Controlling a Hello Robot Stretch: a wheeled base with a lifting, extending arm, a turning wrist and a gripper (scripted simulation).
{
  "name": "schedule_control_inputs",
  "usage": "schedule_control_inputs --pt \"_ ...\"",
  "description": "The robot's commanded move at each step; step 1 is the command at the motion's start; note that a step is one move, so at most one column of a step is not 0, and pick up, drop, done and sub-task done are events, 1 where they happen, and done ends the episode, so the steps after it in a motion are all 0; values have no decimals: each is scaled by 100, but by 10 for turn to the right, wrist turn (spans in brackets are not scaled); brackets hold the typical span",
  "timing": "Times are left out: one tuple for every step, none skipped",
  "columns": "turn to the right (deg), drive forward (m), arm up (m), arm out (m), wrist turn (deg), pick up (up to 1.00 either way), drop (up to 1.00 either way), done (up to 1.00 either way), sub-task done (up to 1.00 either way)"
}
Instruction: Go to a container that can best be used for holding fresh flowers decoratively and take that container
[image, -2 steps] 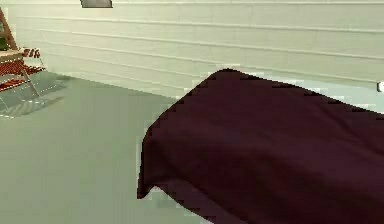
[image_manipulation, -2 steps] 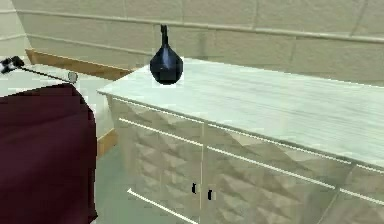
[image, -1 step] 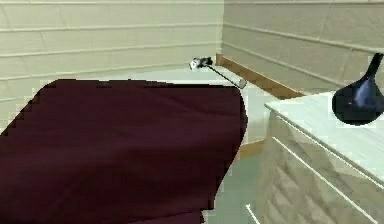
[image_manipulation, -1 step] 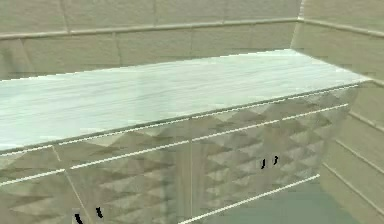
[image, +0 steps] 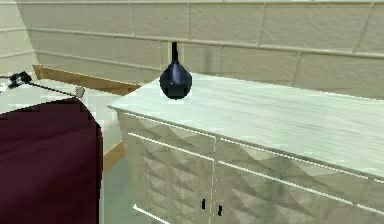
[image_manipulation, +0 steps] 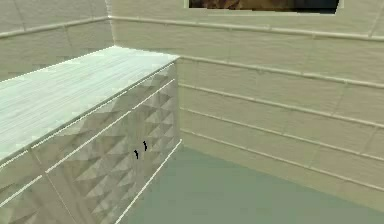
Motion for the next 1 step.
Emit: schedule_control_inputs --pt "180 0 0 0 0 0 0 0 0"
